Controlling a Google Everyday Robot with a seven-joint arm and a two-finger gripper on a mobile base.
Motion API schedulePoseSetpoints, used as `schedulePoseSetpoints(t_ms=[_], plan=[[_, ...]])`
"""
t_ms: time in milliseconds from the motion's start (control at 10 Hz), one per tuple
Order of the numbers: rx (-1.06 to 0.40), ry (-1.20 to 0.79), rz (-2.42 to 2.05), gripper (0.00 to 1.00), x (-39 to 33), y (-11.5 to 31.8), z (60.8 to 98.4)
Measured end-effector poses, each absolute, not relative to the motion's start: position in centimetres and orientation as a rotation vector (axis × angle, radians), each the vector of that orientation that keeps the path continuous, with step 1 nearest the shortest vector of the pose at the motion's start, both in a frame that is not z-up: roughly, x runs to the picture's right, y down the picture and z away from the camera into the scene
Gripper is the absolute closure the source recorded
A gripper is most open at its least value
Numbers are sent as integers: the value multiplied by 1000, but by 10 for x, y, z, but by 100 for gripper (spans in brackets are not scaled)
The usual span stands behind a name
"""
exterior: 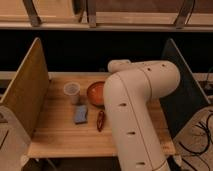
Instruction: Pick up the ceramic bowl
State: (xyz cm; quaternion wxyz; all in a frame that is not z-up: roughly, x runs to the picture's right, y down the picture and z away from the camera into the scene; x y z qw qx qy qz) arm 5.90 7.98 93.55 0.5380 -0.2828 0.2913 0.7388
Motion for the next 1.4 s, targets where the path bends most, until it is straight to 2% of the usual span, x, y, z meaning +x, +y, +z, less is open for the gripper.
schedulePoseSetpoints(t_ms=[100,500,600,1000,1400], plan=[[-669,690,1746,57,60,80,937],[-659,660,1752,96,63,72,931],[-651,647,1761,100,65,67,927],[-587,552,1804,100,75,31,903],[-506,388,1796,100,69,-17,858]])
